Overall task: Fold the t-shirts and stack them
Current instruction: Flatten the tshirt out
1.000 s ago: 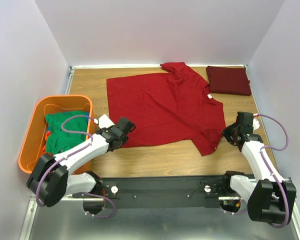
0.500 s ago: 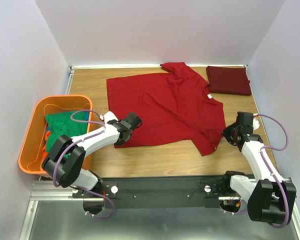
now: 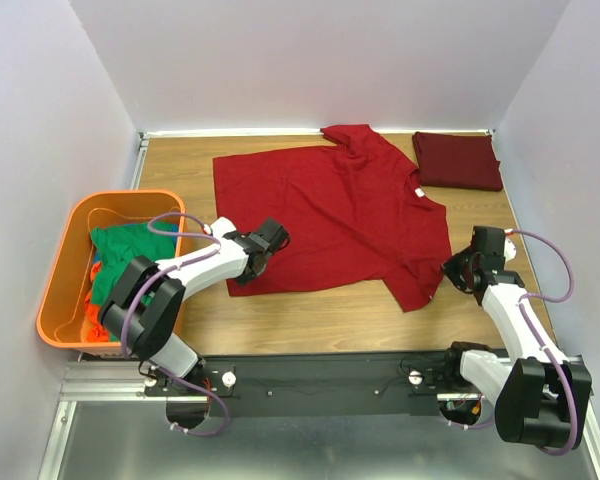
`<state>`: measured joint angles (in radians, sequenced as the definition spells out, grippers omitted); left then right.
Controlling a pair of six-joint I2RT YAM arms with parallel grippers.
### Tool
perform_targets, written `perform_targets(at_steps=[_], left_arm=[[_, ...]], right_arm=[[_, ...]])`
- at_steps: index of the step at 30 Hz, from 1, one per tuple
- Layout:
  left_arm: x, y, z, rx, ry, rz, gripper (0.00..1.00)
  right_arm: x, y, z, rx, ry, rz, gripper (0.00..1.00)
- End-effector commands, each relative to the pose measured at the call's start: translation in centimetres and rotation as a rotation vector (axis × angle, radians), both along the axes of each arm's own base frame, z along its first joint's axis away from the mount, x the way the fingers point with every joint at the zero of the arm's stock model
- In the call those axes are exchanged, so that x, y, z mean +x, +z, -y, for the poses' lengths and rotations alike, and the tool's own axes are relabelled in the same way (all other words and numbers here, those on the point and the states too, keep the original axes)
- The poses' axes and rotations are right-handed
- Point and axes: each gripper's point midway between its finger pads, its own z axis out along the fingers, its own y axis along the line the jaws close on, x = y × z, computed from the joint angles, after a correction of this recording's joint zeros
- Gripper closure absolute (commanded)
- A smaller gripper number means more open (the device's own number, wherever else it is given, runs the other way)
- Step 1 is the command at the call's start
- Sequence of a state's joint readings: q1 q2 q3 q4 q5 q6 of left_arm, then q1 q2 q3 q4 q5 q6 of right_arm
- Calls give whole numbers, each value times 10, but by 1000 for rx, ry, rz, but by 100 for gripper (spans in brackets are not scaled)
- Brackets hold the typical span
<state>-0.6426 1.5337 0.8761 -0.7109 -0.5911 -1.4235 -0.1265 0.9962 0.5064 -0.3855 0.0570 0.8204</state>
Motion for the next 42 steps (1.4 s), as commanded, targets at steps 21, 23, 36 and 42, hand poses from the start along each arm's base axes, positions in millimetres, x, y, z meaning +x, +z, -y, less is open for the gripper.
perform_targets(at_steps=[21, 23, 36, 42], left_arm=[[-13, -10, -17, 44, 19, -14, 87], [-12, -4, -18, 32, 17, 3, 93], [-21, 45, -26, -28, -19, 118, 100], [-25, 59, -29, -55, -53, 167, 100]], right_arm=[[-2, -3, -7, 19, 47, 10, 99], [-1, -1, -7, 20, 47, 17, 99], [6, 12, -13, 40, 71, 55, 99], [6, 18, -16, 47, 90, 76, 99]])
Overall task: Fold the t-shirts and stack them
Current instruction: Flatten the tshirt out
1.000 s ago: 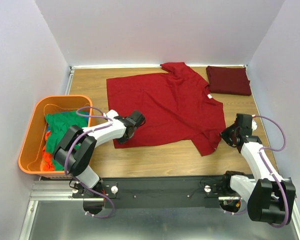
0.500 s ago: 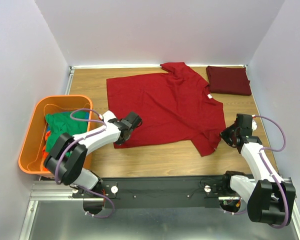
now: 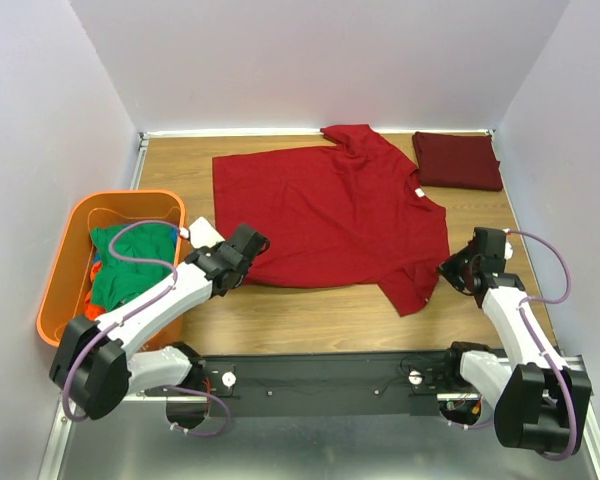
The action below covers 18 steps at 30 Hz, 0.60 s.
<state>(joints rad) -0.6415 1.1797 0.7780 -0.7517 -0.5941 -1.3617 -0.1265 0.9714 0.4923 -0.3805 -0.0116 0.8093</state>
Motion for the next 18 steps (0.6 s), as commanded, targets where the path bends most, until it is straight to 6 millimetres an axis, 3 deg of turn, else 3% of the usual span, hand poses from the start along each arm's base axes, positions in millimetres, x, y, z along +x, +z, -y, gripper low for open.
perform_targets(at_steps=[1, 7, 13, 18], left_arm=[[-8, 5, -14, 33, -9, 21, 100], [-12, 16, -16, 11, -52, 79, 100], [-13, 31, -19, -14, -94, 177, 100], [-12, 37, -19, -37, -96, 219, 100]], right_arm=[[8, 18, -6, 12, 43, 66, 99], [7, 37, -17, 49, 91, 115, 99], [6, 89, -24, 58, 122, 264, 99], [1, 113, -23, 40, 115, 316, 99]])
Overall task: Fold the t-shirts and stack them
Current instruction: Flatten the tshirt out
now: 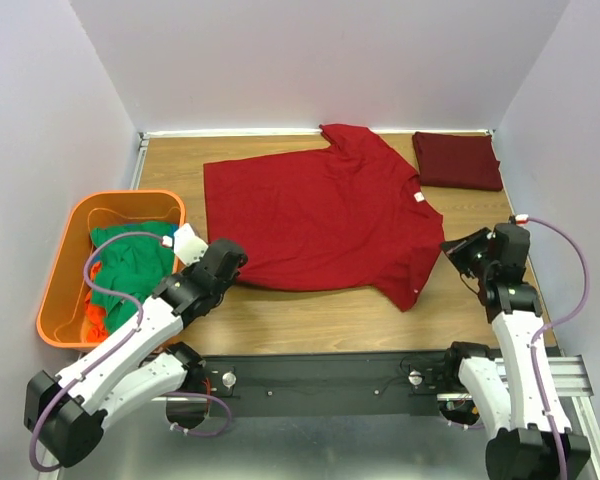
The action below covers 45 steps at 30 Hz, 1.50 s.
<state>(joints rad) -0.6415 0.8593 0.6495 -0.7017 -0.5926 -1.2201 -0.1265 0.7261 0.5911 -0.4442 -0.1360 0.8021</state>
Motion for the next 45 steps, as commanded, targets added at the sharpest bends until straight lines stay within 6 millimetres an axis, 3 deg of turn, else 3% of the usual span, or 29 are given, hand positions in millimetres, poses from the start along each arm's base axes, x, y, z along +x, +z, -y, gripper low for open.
perform_targets(at_steps=[1, 10, 13, 15, 21, 22, 25, 26, 28, 29, 30, 33, 34, 36, 45], left_arm=[[6, 8, -4, 9, 8, 56, 100], [2, -19, 1, 6, 12, -18, 100], [9, -22, 4, 10, 25, -17, 100], [18, -24, 6, 21, 38, -18, 99], [52, -28, -3, 91, 98, -56, 99], [55, -35, -6, 113, 95, -86, 100], [70, -34, -19, 111, 130, -96, 100], [72, -36, -22, 123, 125, -106, 100], [82, -33, -27, 111, 135, -90, 100], [85, -32, -28, 114, 132, -86, 100], [89, -30, -30, 113, 139, -77, 100], [98, -30, -36, 119, 160, -83, 100], [100, -34, -37, 126, 160, -96, 100], [107, -34, -40, 123, 169, -100, 100], [120, -42, -52, 133, 195, -128, 100]], right_arm=[[-10, 21, -2, -6, 11, 26, 99], [-20, 63, 18, -82, -87, 97, 99], [-1, 49, 13, -65, -46, 47, 99], [15, 29, 6, -32, 2, -13, 99], [72, 15, 4, -6, 57, -27, 99], [83, 2, 5, 3, 60, -60, 99], [107, 7, 5, 18, 68, -41, 99], [114, -2, 4, 33, 73, -64, 99], [131, 5, 5, 37, 76, -41, 99], [136, -6, 5, 45, 77, -71, 99], [146, 3, 6, 43, 80, -48, 99], [163, -5, 5, 64, 89, -65, 99], [172, 2, 5, 71, 88, -47, 99], [180, -8, 4, 90, 88, -71, 99], [204, -14, 2, 108, 112, -71, 99]])
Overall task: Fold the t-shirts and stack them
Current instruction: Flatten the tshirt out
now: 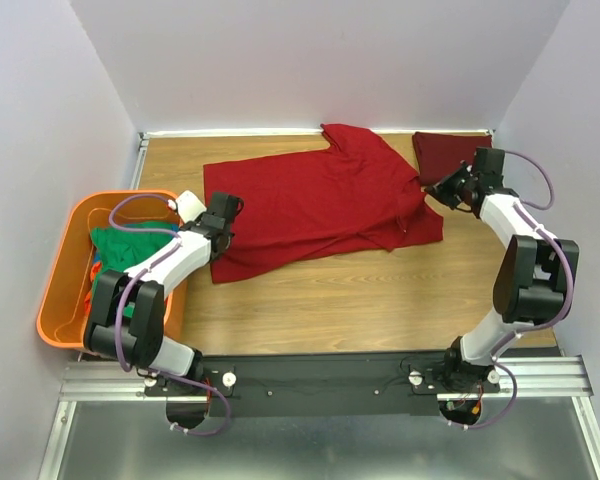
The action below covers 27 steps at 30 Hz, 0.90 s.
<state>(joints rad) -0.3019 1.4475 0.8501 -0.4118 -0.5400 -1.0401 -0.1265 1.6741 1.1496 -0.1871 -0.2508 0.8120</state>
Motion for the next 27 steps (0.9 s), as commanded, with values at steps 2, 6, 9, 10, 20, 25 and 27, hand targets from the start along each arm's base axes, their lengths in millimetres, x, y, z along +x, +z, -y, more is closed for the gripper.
perform_targets(at_steps=[2, 6, 9, 10, 20, 25, 27], left_arm=[[12, 13, -10, 9, 12, 34, 100], [17, 35, -9, 9, -36, 88, 100], [20, 63, -7, 12, -75, 157, 100], [21, 71, -7, 12, -79, 176, 100], [8, 249, -28, 52, -95, 535, 100], [-27, 374, -34, 47, -126, 824, 100], [-46, 416, -35, 47, -151, 921, 100]], right_arm=[[16, 17, -4, 16, 41, 63, 99], [7, 35, 0, -15, 24, 104, 99], [2, 63, 2, -41, 14, 170, 99], [1, 73, 2, -44, 16, 193, 99], [-38, 239, 14, -156, -65, 551, 99], [-93, 342, 24, -245, -156, 757, 99], [-121, 376, 27, -267, -194, 839, 99]])
